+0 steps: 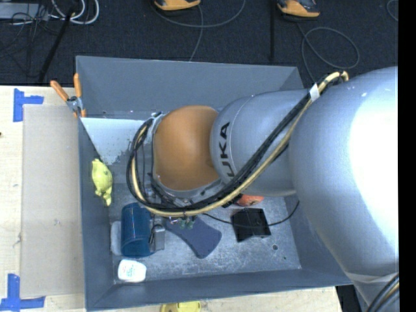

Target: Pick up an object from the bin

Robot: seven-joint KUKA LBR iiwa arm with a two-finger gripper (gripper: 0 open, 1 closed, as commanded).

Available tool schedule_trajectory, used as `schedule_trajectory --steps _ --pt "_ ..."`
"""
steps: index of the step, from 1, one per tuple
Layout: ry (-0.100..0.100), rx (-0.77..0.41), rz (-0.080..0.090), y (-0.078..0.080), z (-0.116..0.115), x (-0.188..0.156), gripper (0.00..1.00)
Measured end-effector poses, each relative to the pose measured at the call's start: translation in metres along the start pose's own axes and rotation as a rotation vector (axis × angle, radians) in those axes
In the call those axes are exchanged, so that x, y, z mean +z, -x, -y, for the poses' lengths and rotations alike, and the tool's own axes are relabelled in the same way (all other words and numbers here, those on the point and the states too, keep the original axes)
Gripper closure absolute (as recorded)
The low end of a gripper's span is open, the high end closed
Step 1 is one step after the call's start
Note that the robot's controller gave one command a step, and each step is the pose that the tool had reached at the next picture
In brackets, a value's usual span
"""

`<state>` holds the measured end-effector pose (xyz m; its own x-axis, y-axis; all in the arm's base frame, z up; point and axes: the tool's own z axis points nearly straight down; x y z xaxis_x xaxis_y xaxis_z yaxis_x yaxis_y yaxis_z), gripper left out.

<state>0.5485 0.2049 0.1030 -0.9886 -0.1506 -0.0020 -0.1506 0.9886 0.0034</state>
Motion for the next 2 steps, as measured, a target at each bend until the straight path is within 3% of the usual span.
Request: schedule_trajectory --steps 1,2 --pt "-0.007 -0.081 -0.016 0.0355 0.0086 0.024 1.0" --pt "-0.003 -0.078 0.012 0.0396 0.0082 0.025 0.0"
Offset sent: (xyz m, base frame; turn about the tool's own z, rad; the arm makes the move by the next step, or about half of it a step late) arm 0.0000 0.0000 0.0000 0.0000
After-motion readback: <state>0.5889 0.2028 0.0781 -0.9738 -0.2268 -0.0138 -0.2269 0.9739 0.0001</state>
